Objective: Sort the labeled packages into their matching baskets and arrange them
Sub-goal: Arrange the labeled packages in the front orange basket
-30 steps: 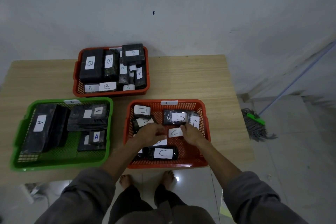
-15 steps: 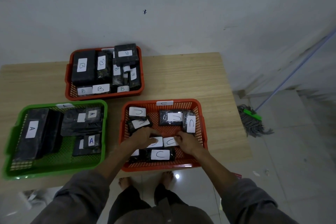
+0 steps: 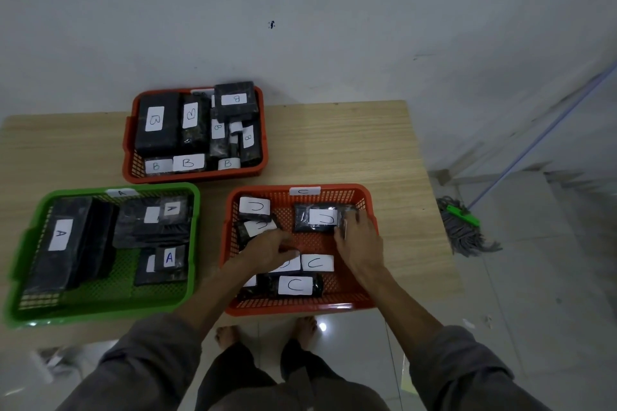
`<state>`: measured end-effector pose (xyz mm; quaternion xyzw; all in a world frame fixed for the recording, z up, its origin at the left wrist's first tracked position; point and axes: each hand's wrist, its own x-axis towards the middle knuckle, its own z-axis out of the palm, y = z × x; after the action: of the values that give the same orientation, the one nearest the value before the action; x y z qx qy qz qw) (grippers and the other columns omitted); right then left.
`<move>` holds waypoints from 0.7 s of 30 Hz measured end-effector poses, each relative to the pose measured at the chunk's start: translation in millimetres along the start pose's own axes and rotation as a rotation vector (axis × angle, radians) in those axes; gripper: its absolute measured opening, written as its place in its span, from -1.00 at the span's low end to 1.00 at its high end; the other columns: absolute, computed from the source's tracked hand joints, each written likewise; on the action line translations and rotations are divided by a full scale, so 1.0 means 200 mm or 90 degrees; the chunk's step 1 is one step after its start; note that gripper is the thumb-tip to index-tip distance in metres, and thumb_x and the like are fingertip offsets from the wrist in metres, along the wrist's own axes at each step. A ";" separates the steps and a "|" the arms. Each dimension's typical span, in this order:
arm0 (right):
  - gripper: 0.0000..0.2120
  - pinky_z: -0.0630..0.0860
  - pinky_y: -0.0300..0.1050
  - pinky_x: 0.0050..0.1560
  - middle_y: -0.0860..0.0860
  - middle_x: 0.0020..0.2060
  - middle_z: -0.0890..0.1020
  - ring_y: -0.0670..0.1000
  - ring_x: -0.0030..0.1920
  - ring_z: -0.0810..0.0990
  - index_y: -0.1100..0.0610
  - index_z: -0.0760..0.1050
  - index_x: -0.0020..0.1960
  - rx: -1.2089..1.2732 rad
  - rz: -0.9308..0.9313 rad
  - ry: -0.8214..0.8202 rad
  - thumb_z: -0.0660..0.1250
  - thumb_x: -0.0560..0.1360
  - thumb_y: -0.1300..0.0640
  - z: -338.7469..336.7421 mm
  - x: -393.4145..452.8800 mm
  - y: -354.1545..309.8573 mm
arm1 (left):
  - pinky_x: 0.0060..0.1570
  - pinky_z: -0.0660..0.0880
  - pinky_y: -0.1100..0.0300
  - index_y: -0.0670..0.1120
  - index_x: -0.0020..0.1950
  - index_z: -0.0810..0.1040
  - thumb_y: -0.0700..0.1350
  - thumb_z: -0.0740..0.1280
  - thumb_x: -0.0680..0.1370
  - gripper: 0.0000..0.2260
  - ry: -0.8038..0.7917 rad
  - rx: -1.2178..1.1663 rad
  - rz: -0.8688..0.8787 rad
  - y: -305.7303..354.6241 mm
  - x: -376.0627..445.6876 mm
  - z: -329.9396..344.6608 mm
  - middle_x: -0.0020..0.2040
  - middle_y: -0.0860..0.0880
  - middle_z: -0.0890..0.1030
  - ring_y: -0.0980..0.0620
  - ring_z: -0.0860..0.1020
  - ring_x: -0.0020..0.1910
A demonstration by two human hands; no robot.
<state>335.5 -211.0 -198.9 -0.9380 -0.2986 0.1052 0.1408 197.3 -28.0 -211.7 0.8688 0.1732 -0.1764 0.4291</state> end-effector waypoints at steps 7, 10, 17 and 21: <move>0.05 0.42 0.14 0.37 0.24 0.59 -0.09 0.26 0.56 0.07 0.12 -0.17 0.62 -0.246 -0.029 -0.280 0.52 0.43 0.14 0.00 0.11 -0.03 | 0.19 0.49 -0.01 -0.08 0.30 0.54 0.02 0.34 0.57 -0.66 0.054 0.132 0.036 0.08 0.02 0.00 0.22 -0.07 0.58 -0.05 0.52 0.19; -0.07 0.55 0.05 0.21 0.24 0.49 0.16 0.23 0.41 0.32 0.15 -0.02 0.58 -0.295 -0.058 -0.236 0.49 0.42 0.22 -0.03 0.12 -0.03 | 0.15 0.45 0.05 -0.02 0.24 0.58 0.02 0.33 0.57 -0.72 0.052 0.227 0.090 0.12 0.04 0.05 0.19 -0.01 0.57 -0.04 0.49 0.17; -0.21 0.51 -0.01 0.17 0.16 0.34 0.25 0.14 0.27 0.38 0.13 0.18 0.45 -0.397 -0.047 -0.281 0.54 0.38 0.03 -0.13 0.11 -0.04 | 0.29 0.23 0.11 0.06 0.38 0.49 0.08 0.24 0.60 -0.64 -0.009 0.416 0.106 0.14 0.07 0.19 0.37 0.01 0.47 -0.01 0.37 0.32; -0.25 0.45 0.05 0.27 0.18 0.41 0.24 0.18 0.37 0.31 0.13 0.22 0.49 -0.478 -0.048 -0.340 0.50 0.43 -0.01 -0.15 0.09 -0.06 | 0.30 0.24 0.11 0.05 0.34 0.52 0.06 0.25 0.60 -0.67 -0.003 0.422 0.109 0.15 0.08 0.18 0.33 0.01 0.50 -0.01 0.38 0.30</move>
<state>351.0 -197.1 -169.6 -0.8525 -0.3759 0.2229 -0.2870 219.2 -72.5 -219.1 0.9718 0.0321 -0.1888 0.1373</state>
